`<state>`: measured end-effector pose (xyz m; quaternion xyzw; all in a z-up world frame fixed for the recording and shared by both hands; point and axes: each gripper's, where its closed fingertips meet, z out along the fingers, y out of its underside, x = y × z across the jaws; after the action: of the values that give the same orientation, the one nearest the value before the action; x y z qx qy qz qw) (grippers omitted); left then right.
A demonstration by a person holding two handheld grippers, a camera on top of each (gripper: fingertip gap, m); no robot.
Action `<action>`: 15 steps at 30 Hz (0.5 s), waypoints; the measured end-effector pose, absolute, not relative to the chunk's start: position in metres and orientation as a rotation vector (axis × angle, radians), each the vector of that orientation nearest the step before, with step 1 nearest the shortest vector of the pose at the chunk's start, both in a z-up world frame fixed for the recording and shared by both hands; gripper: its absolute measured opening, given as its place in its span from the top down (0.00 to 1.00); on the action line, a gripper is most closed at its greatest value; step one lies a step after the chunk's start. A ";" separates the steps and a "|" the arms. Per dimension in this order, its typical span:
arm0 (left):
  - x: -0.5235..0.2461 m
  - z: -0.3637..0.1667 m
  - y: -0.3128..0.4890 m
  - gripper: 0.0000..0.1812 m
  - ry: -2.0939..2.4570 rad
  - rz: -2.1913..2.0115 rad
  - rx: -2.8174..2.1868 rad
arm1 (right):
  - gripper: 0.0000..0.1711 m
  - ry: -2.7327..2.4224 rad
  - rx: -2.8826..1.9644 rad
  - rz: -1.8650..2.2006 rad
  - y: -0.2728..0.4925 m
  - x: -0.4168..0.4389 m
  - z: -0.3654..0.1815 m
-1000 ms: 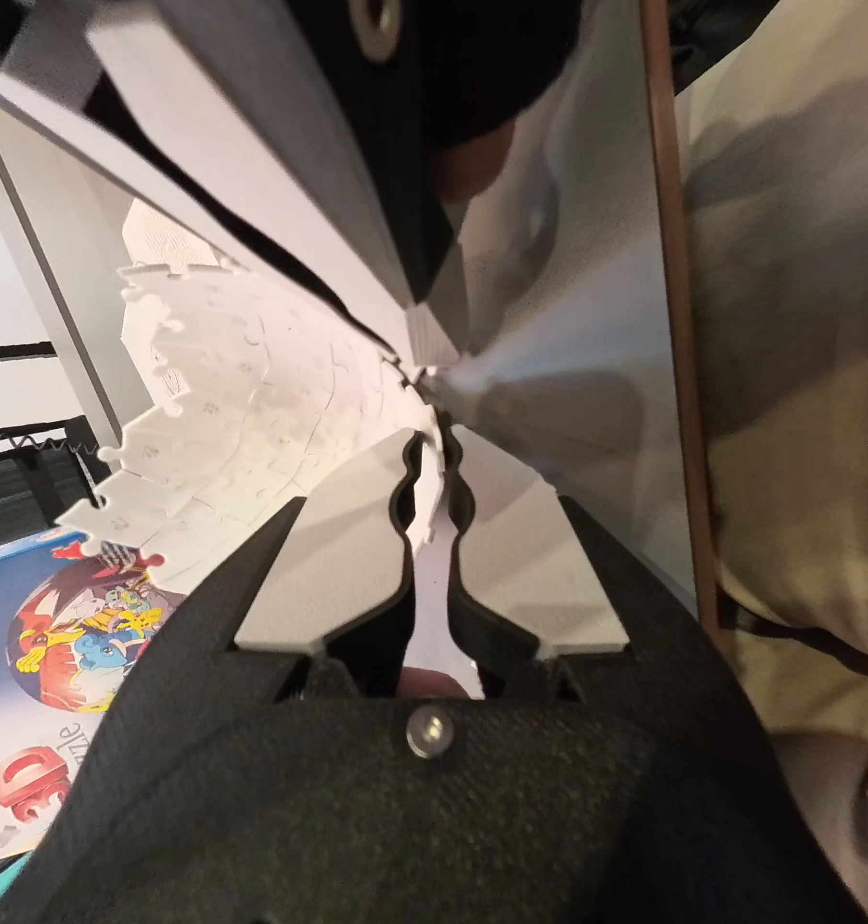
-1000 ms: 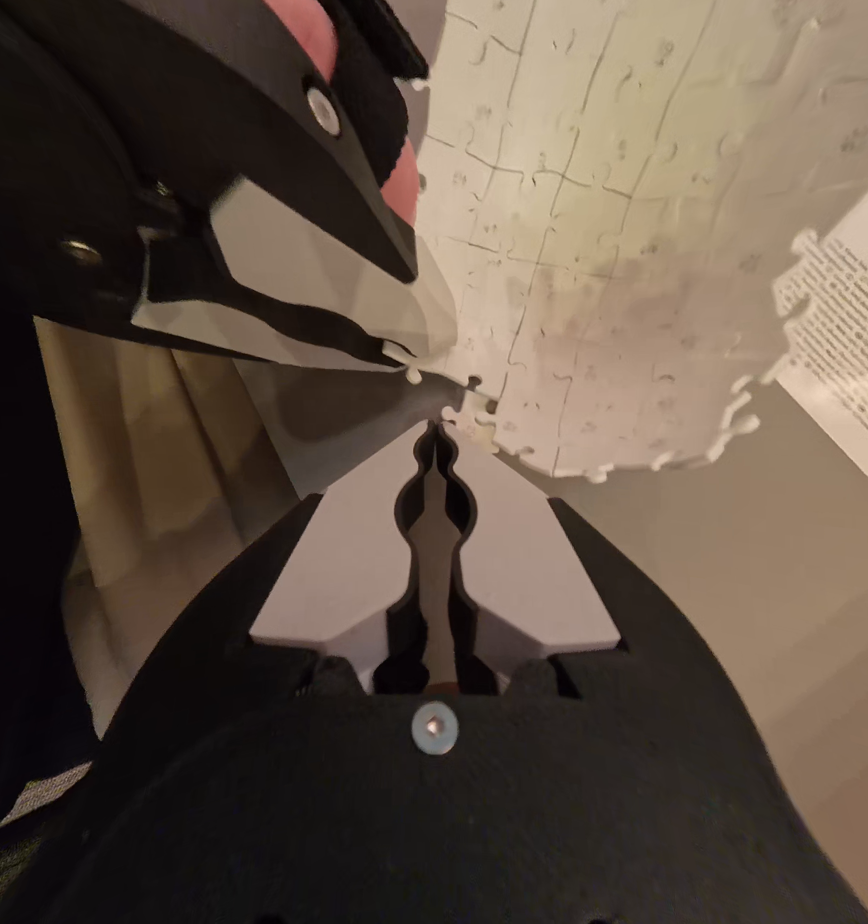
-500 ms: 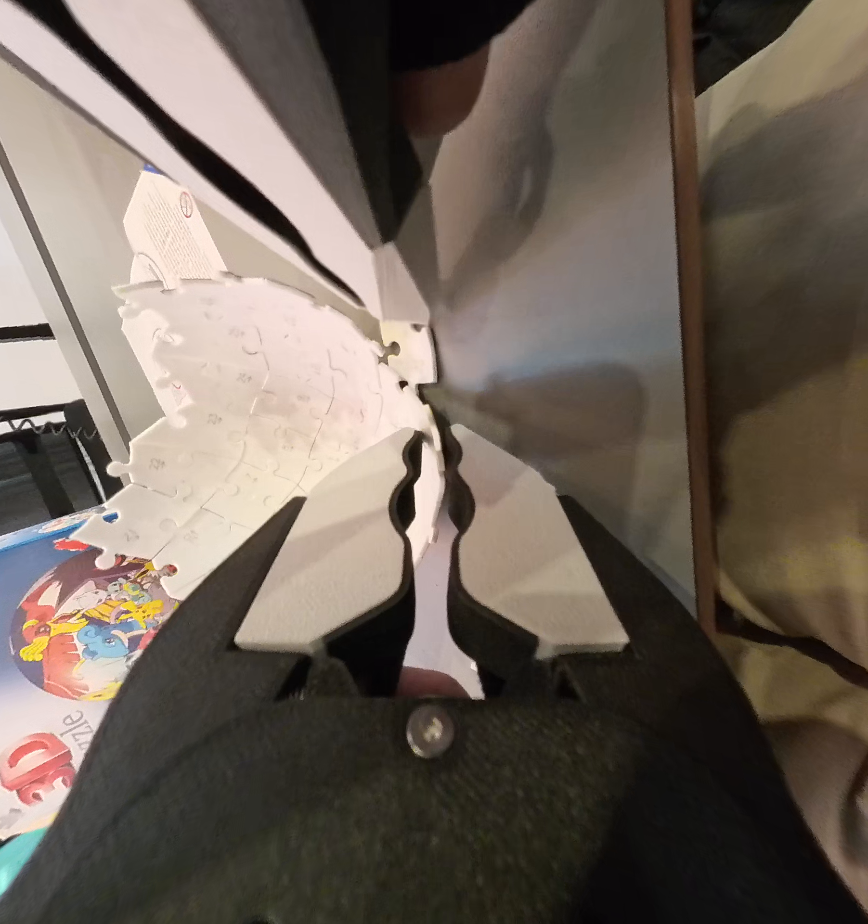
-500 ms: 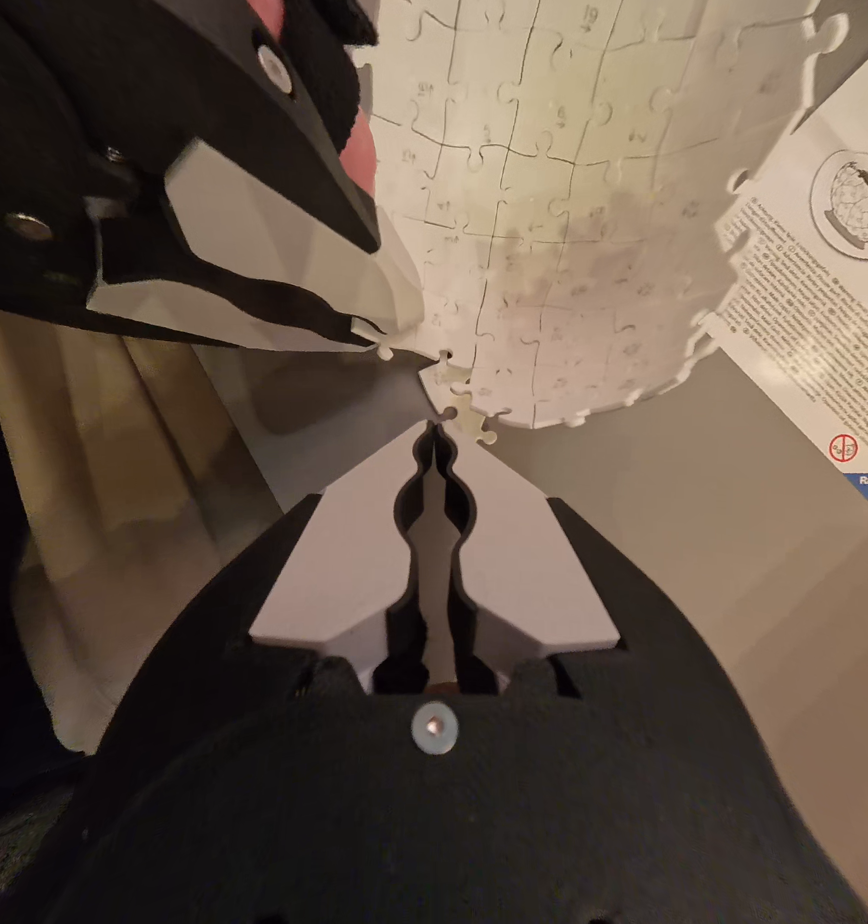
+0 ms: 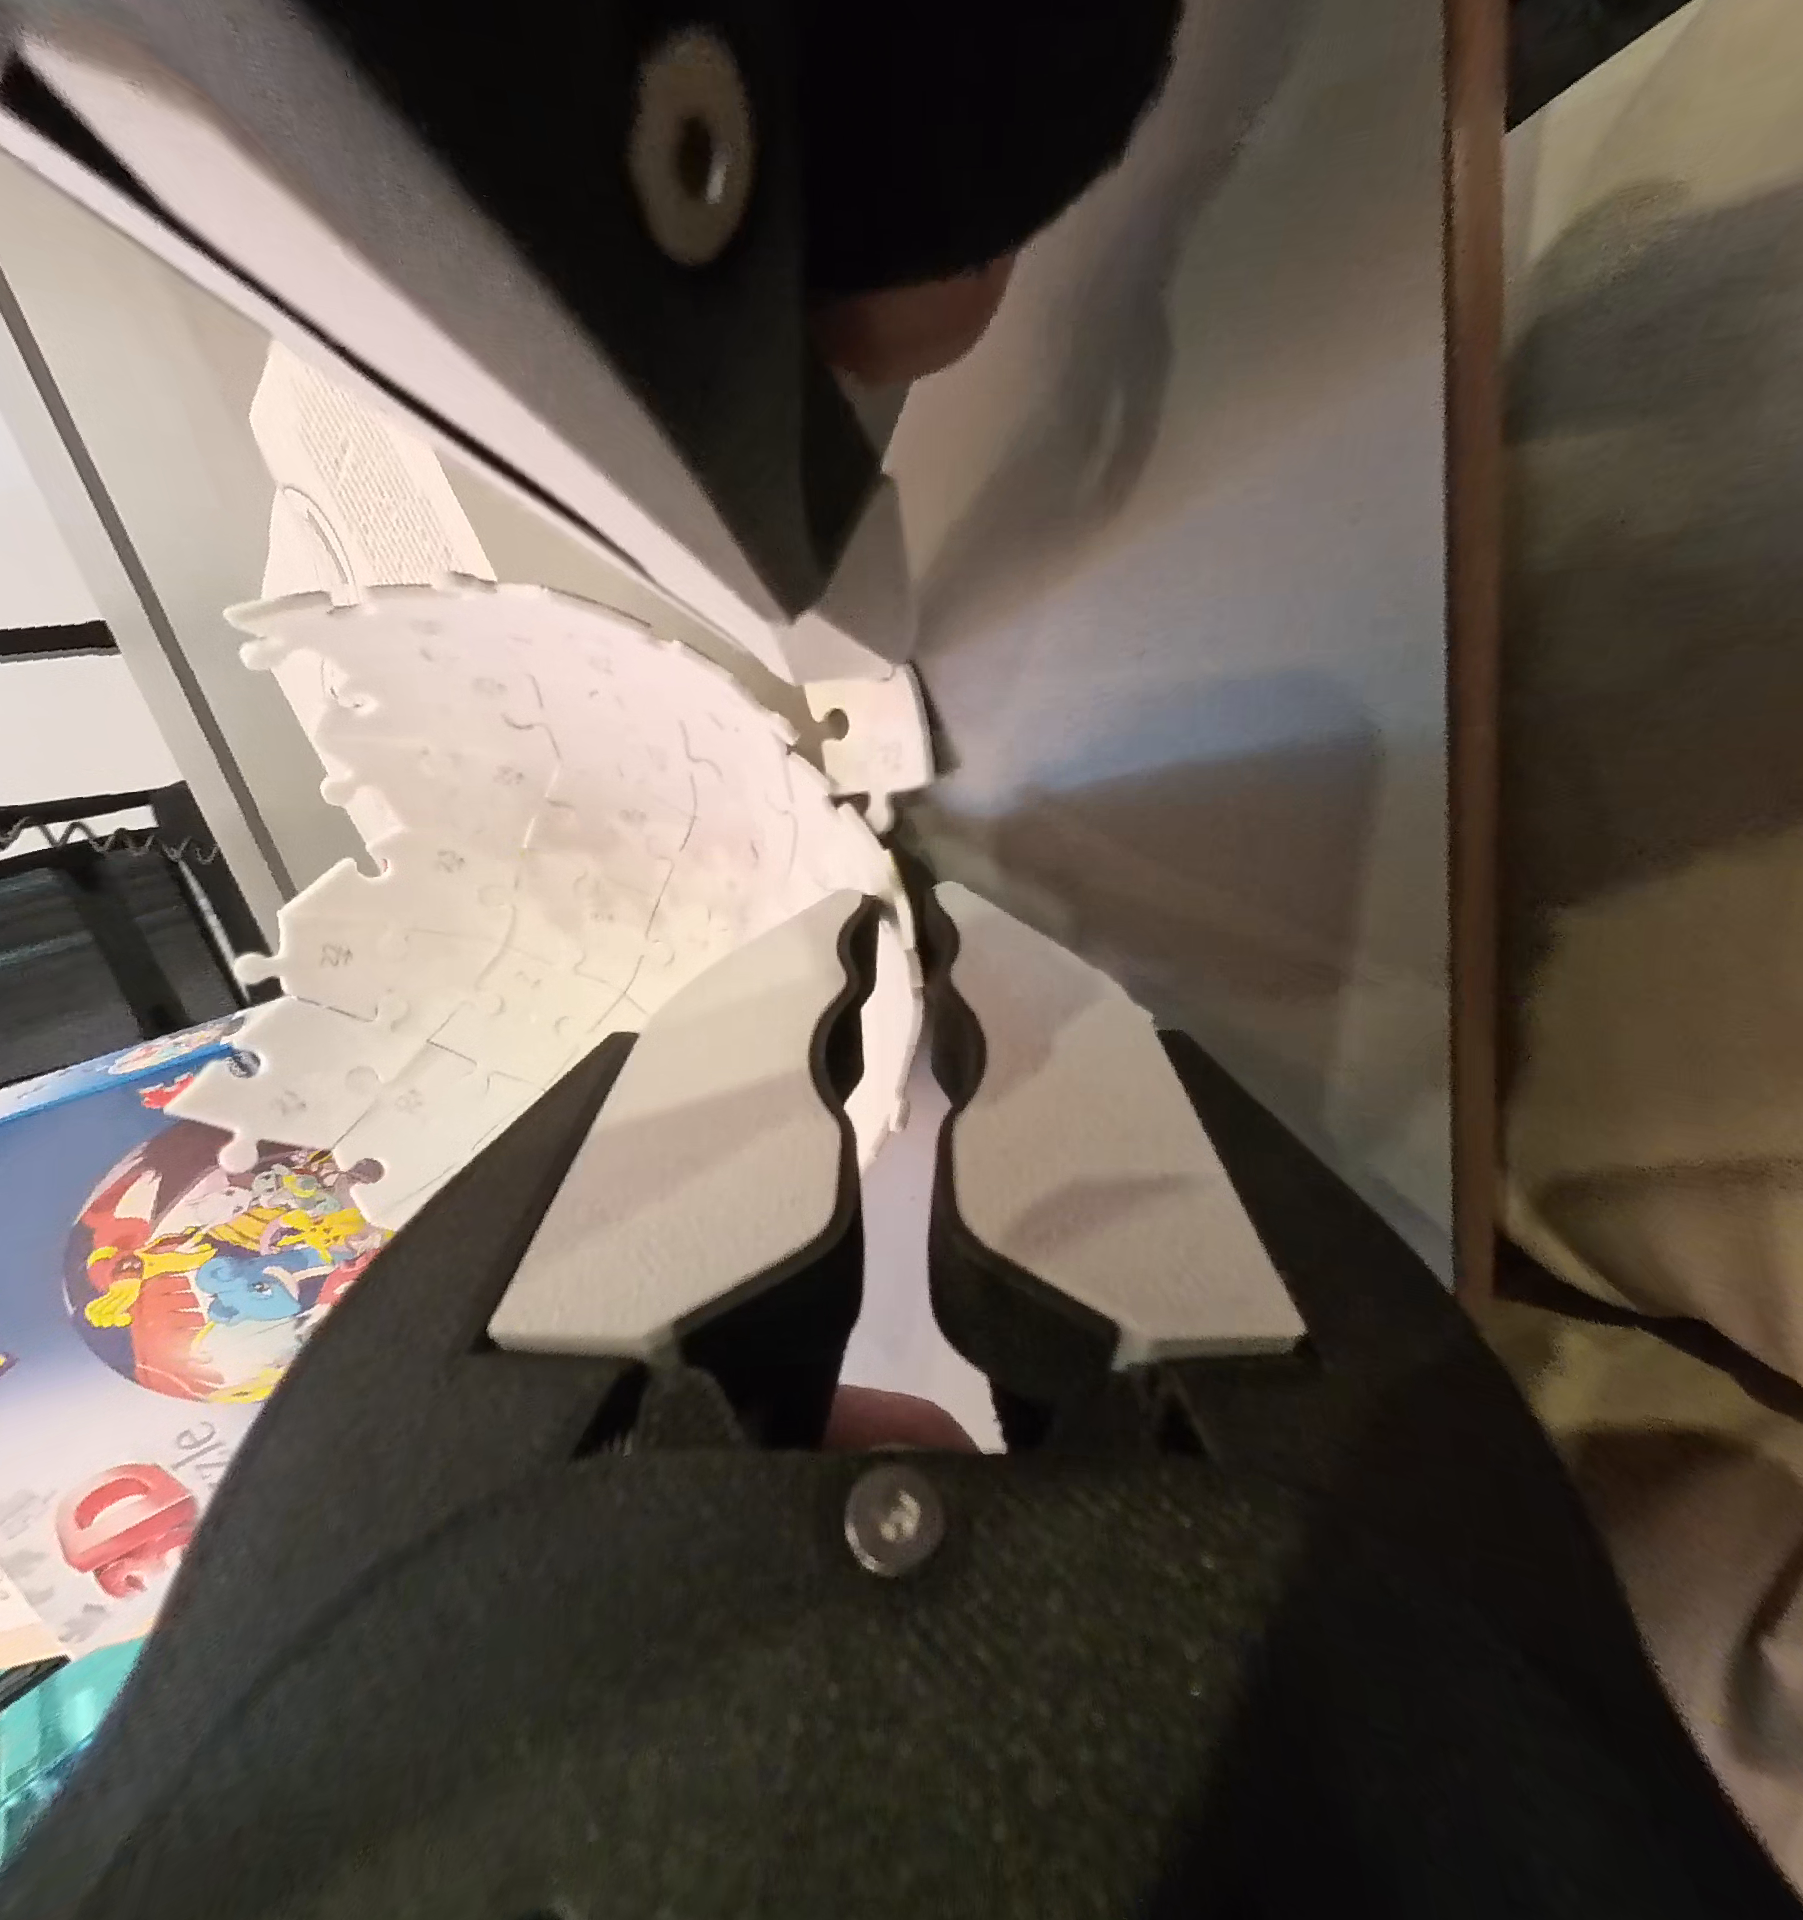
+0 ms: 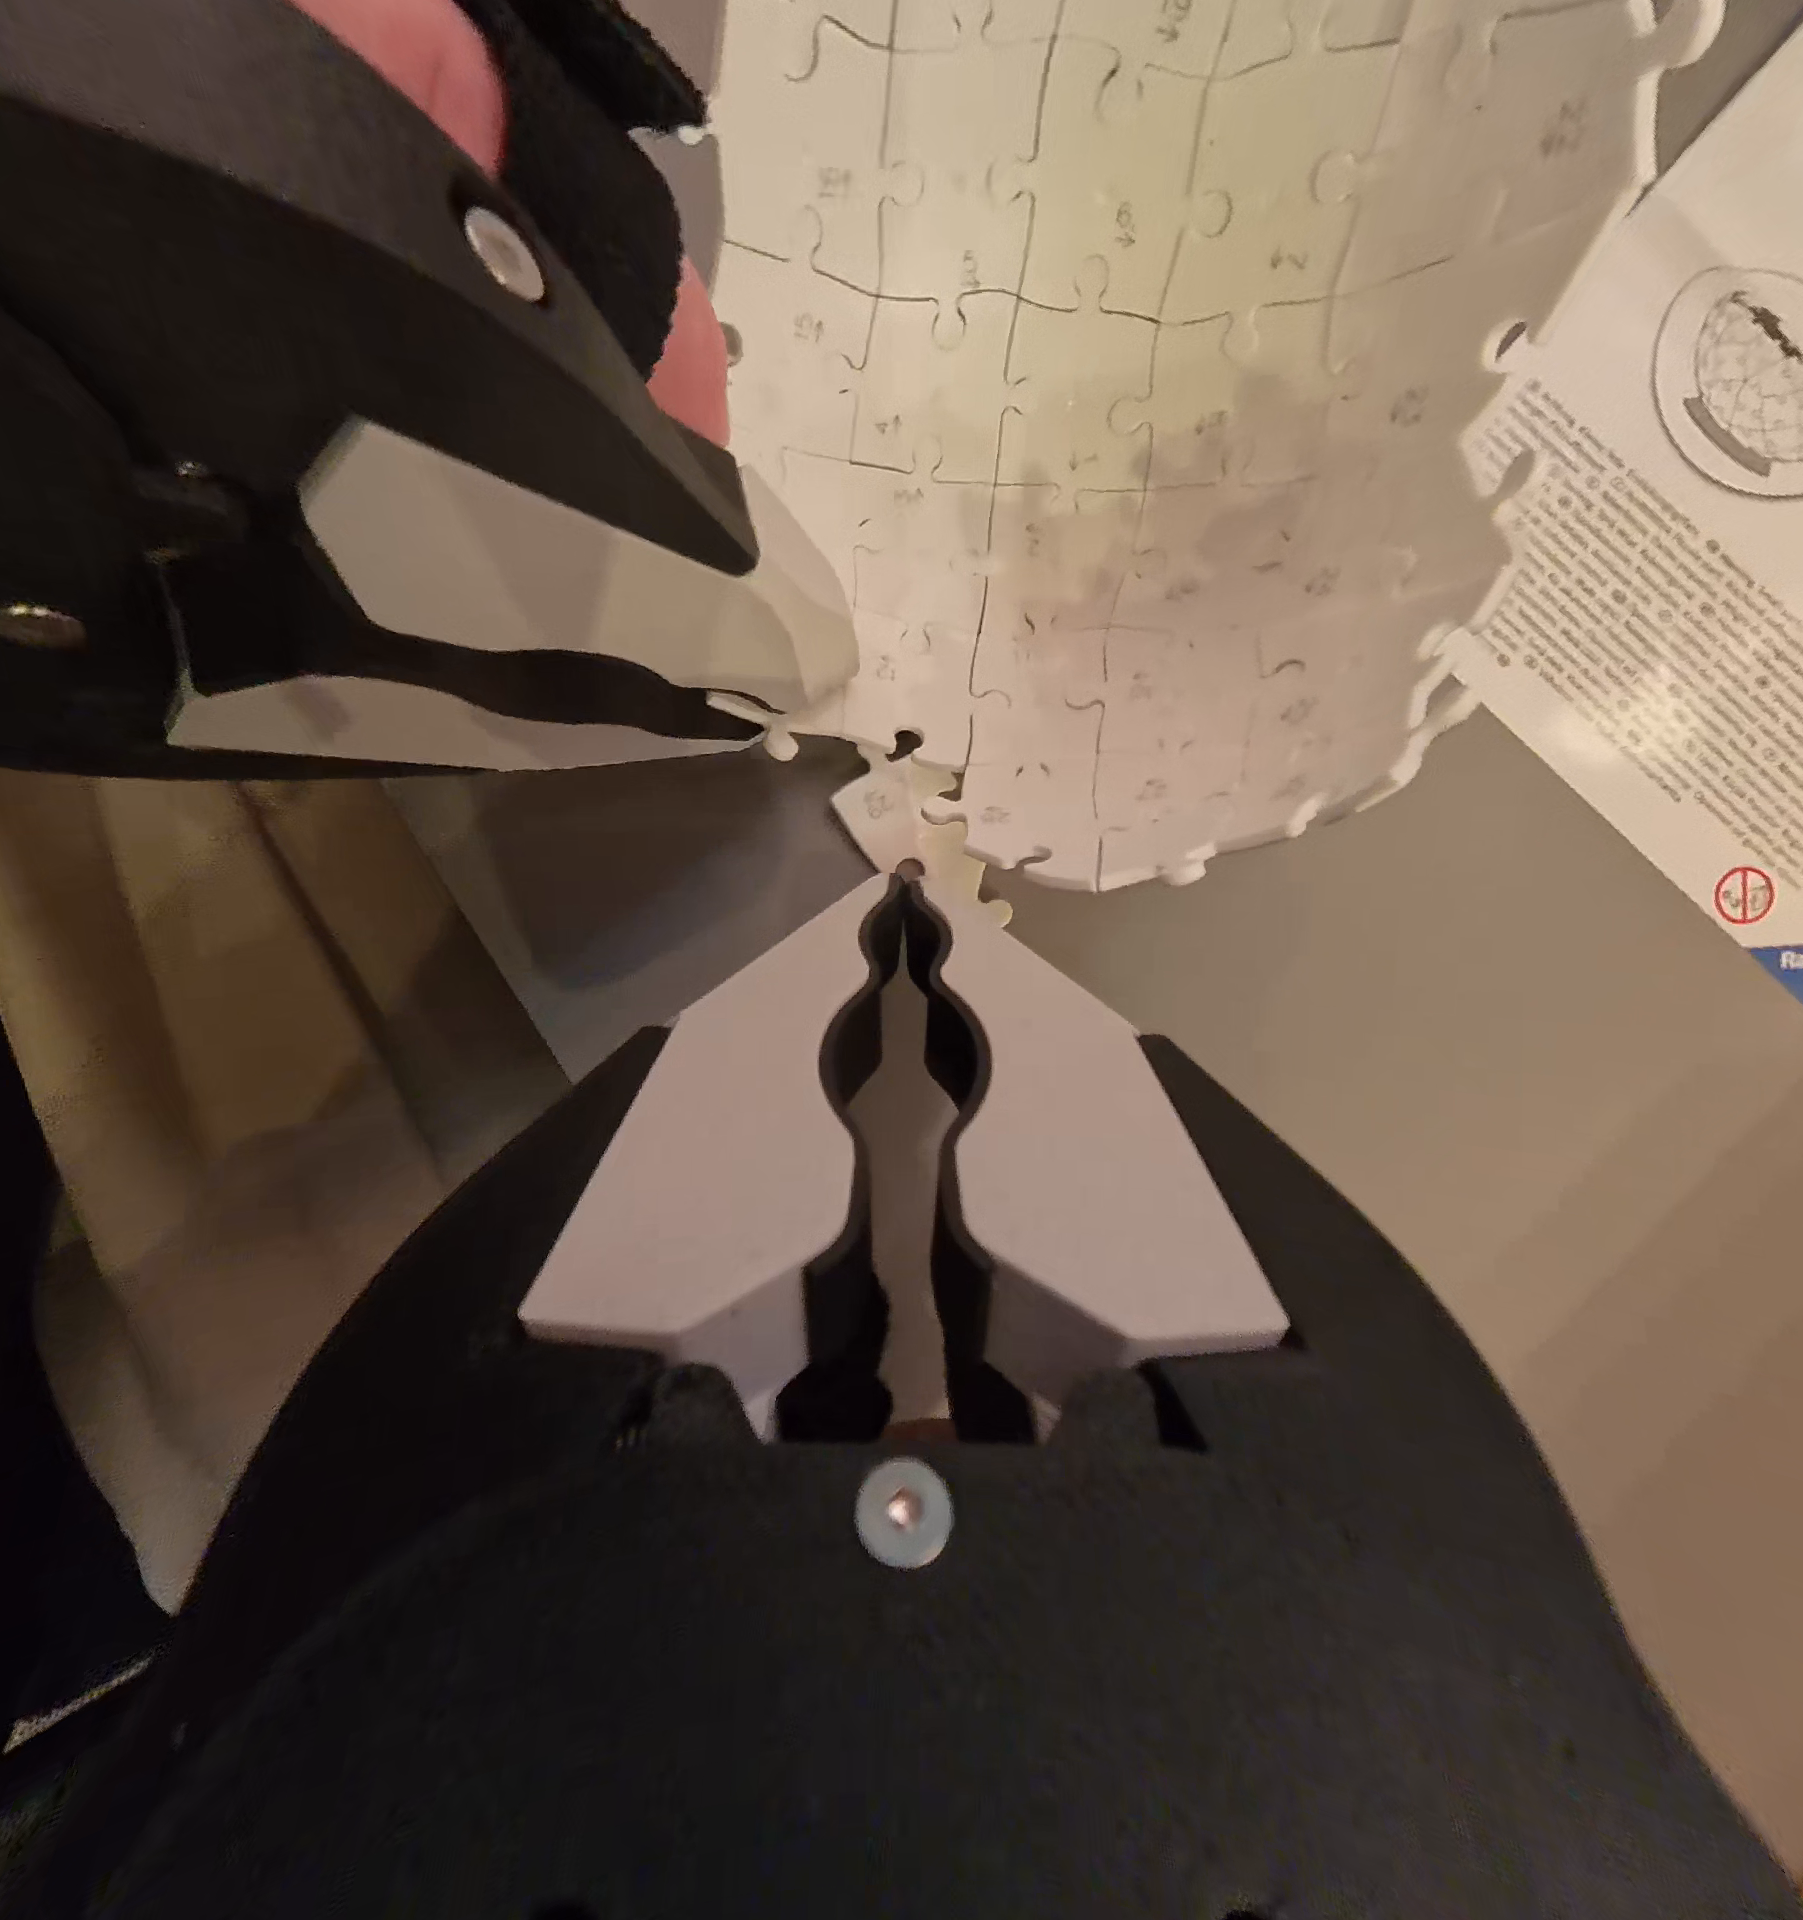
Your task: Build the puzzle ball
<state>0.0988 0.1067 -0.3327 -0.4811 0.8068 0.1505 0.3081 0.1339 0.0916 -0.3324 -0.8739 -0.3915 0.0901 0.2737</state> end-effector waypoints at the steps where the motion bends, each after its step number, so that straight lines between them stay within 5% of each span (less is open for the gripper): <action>1: 0.099 -0.333 0.107 0.96 2.134 0.404 -1.270 | 1.00 -1.028 -2.368 0.232 0.092 0.135 -0.333; 15: 0.098 -0.333 0.107 0.96 2.135 0.437 -1.242 | 1.00 -0.922 -2.454 0.262 0.079 0.127 -0.334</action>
<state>0.0981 0.1071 -0.3327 -0.4705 0.8089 0.1654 0.3113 0.1272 0.0790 -0.3336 -0.9017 -0.3388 0.0963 0.2507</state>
